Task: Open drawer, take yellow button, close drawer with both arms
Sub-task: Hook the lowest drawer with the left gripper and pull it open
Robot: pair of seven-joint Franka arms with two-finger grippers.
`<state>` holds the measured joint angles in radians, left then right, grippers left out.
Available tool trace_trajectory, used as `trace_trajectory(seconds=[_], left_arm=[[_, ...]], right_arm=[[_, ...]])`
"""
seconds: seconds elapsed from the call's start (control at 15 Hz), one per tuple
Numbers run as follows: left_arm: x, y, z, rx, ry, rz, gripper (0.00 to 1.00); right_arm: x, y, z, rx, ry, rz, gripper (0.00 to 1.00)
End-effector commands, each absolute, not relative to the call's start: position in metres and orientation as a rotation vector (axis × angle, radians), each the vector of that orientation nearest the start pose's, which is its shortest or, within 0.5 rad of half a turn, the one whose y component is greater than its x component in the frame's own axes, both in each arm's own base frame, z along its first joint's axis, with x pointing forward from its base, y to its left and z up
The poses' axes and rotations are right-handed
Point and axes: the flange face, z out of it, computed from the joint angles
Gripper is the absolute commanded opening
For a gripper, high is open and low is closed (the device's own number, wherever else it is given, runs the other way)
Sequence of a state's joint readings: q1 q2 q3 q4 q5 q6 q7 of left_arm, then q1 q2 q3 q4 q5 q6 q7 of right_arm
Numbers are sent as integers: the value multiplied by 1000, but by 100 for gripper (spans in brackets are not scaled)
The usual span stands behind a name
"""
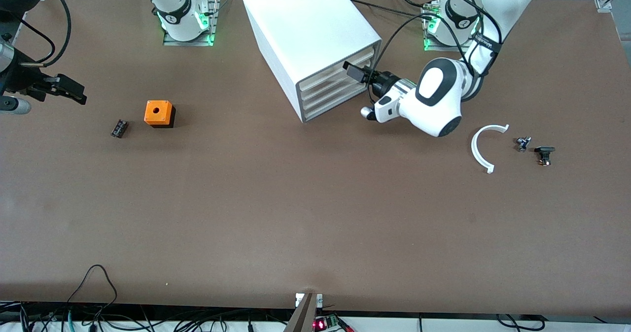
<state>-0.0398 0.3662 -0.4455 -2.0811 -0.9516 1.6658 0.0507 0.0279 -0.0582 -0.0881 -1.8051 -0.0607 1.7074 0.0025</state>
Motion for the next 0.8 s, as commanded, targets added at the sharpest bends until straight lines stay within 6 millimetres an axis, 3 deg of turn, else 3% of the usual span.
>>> trace_trajectory(seconds=[0.0,0.07,0.13,0.27,0.47,0.73], left_arm=[[401,-308,269,2057,-48,-1086,95],[400,-309,267,2060,-45,-1086,90],[397,-308,265,2062,-40,-1091,67],[401,-306,263,2079,-27,-1064,0],[416,-295,263,2147,-25,-993,0],[491,-229,284,2229,75,-759,0]], right_arm=[[543,-36,558,-3183,103,58,100],[543,-36,557,-3183,102,58,100],[543,-36,557,-3183,102,58,100],[545,-35,555,-3184,100,60,100],[546,-34,556,-3184,85,63,100],[552,-18,553,-3187,41,59,100]])
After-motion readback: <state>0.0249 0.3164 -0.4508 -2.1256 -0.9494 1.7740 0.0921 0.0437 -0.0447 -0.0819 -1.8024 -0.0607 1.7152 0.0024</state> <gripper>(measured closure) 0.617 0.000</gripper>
